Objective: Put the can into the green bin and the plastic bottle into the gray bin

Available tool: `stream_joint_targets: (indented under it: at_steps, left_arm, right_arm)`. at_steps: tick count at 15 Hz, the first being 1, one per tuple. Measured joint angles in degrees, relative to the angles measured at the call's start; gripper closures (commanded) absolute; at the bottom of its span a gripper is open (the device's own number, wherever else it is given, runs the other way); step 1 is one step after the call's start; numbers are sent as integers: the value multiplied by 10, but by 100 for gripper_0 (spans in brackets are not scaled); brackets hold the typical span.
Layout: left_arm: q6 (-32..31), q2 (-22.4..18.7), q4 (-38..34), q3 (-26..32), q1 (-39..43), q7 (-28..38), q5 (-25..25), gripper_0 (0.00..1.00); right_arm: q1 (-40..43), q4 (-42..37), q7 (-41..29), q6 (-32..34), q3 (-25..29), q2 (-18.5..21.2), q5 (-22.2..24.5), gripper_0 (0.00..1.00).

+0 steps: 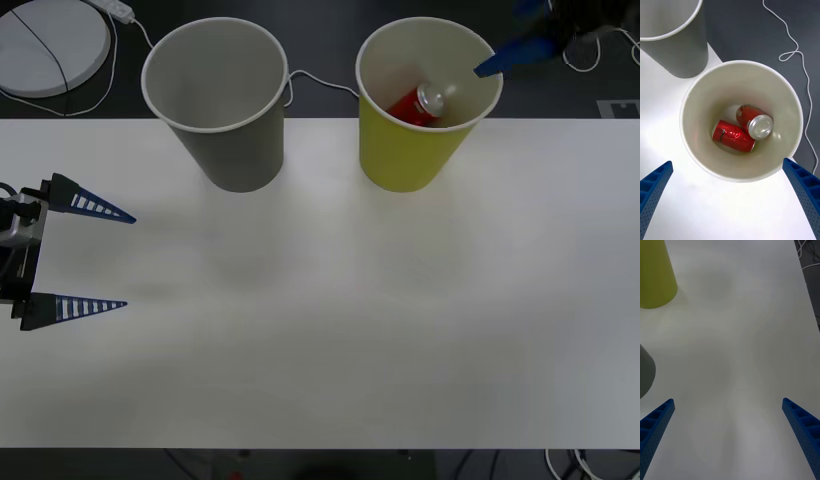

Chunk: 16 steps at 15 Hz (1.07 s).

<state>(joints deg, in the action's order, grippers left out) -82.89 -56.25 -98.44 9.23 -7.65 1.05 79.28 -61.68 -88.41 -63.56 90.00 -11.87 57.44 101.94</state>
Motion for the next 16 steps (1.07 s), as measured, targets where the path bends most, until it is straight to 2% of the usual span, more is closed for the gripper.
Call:
stream_joint_targets:
  at_steps: [3, 6, 12, 16]
  left_arm:
    - [0, 0, 0, 0, 0, 0, 0, 0]
    - [0, 0, 0, 0, 0, 0, 0, 0]
    - [0, 0, 0, 0, 0, 0, 0, 0]
    - [0, 0, 0, 0, 0, 0, 0, 0]
  right_arm:
    - [82, -68, 15, 0, 66, 32, -50, 0]
    - [162, -116, 39, 0, 129, 47, -97, 0]
    - [349, -167, 217, 0, 256, 58, -200, 0]
    - [461, -195, 339, 0, 306, 59, -238, 0]
